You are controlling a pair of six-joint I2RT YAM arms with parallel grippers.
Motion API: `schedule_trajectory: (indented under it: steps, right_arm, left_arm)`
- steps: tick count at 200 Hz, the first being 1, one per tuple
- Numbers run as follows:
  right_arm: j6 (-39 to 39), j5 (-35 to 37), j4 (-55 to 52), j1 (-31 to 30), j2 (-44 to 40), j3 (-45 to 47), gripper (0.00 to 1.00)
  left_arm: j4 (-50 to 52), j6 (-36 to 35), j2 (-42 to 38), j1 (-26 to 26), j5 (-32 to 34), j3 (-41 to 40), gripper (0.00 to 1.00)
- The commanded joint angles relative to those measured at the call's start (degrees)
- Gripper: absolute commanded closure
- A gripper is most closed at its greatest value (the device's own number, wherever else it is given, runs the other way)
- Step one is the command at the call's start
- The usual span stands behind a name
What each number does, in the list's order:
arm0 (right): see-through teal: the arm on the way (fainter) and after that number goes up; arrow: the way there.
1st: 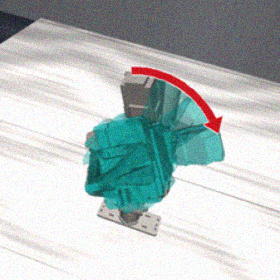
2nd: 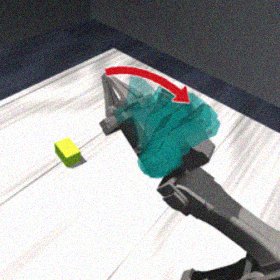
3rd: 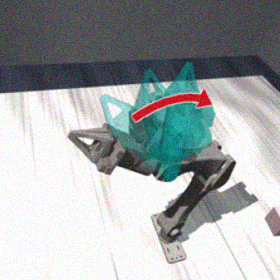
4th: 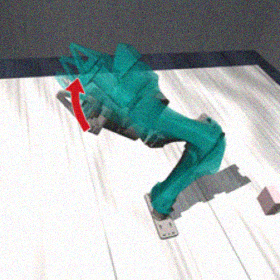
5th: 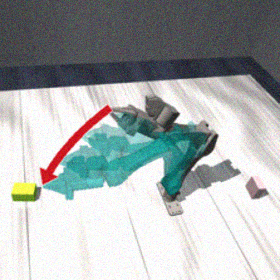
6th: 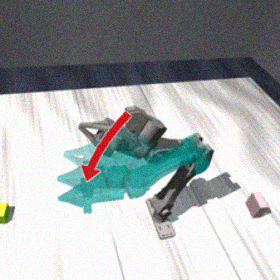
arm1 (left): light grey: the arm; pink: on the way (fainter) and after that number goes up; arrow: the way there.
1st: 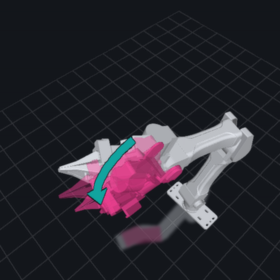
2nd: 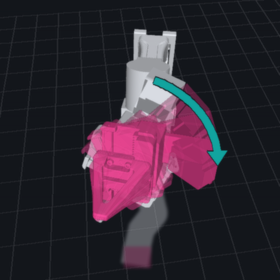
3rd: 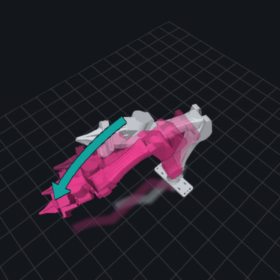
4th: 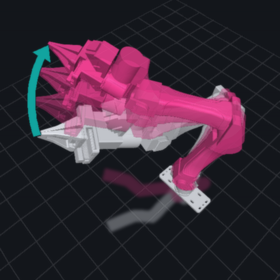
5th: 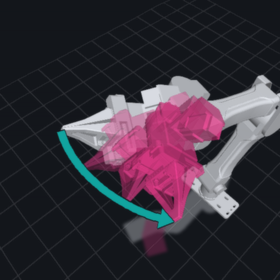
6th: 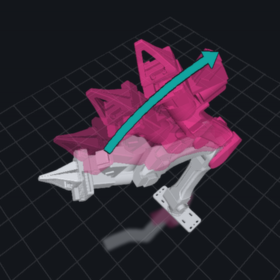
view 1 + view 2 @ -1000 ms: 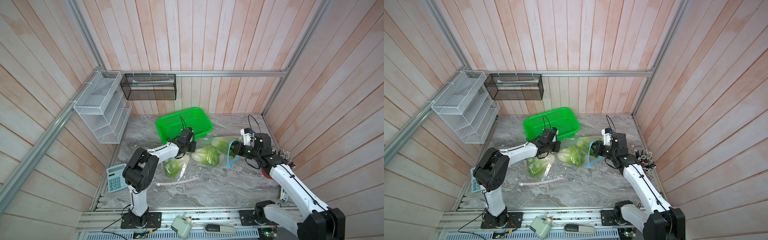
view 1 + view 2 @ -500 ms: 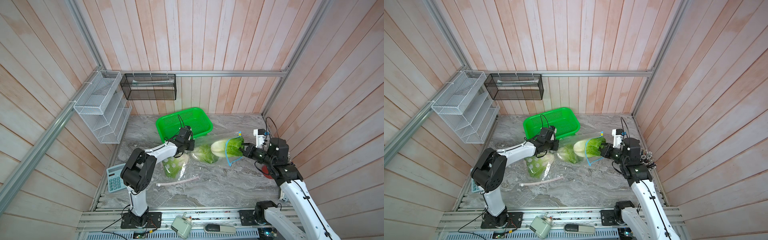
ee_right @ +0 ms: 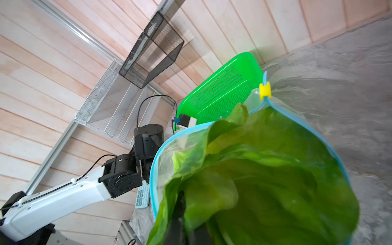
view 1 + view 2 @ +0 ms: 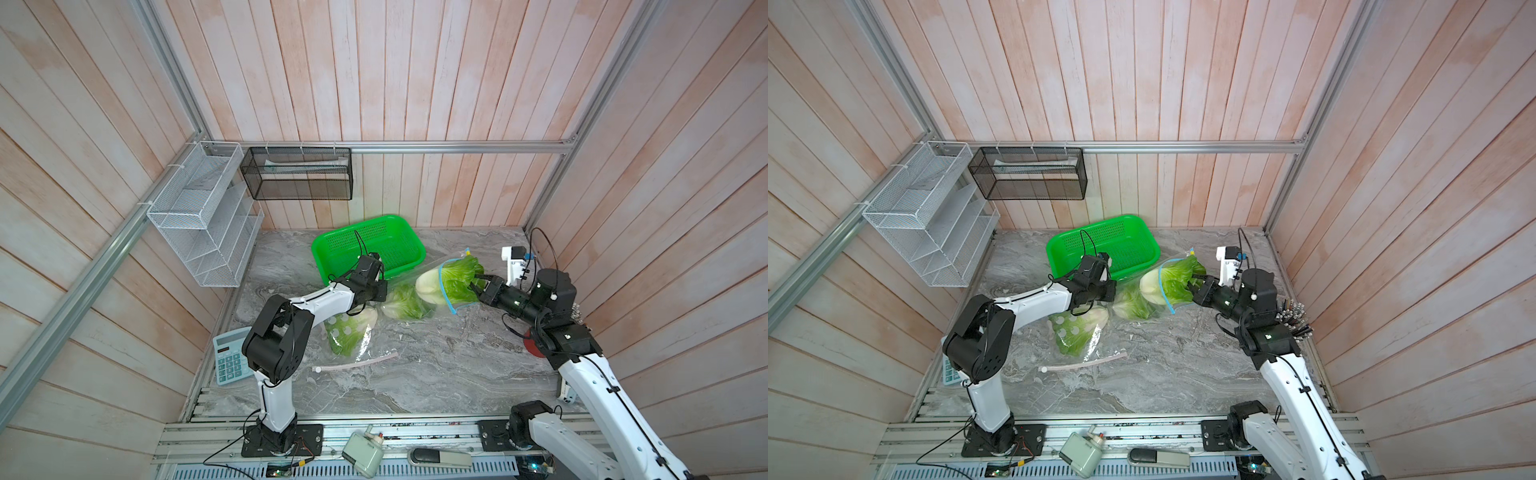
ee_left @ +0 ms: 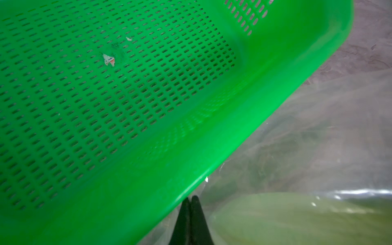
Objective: Open the zip-top bag and take out the chinese cabbages
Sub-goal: Pick up the Chinese cabbage from the zipper food storage bag.
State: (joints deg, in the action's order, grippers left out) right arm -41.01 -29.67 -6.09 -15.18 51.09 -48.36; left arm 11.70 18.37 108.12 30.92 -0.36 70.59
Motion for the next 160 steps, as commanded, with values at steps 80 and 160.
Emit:
schedule_trajectory:
  steps: [80, 160]
  right_arm:
    - [6.23, 12.94, 1.72, -7.11, 5.86, -10.31, 1.0]
    - [7.08, 9.96, -5.38, 2.87, -0.42, -14.23, 1.0]
  left_arm:
    - [2.7, -2.1, 3.72, 1.03, 4.46, 0.77, 1.0]
    - [1.99, -2.83, 3.26, 0.28, 4.26, 0.34, 1.0]
